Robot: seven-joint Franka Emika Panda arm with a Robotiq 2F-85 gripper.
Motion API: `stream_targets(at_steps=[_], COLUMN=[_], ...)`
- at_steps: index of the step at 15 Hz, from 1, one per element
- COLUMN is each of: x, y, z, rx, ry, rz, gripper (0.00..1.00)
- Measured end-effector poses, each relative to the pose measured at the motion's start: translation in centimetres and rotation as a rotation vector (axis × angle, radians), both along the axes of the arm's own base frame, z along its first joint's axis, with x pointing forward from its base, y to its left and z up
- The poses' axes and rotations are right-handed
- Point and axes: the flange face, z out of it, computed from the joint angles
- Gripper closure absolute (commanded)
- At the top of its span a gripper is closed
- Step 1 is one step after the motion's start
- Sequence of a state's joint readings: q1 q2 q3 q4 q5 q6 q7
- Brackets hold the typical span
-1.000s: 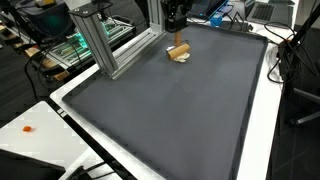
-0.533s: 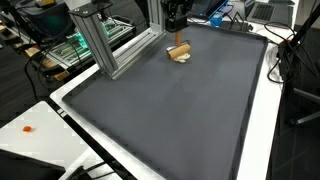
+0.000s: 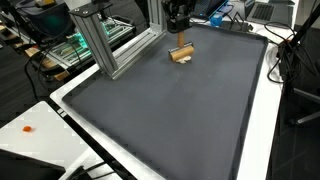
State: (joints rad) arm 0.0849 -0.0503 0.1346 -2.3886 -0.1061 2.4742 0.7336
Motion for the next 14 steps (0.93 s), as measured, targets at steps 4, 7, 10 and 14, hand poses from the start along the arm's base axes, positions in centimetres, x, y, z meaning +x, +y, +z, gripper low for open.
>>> stream_targets(at_steps=[4,7,10,14], x=[0.6,0.6,0.5,0.1], y=[-0.1,0.0,0.5,1.5], z=[-0.4,-0.3,-0.1,-0.1], rx=[0.001,0.007,0.016,0.031], ry=[-0.016,0.002,0.045,0.109], rz=[-0.06,-0.073,-0.081,-0.084], gripper=[0.78,0.78,0.78,0.78])
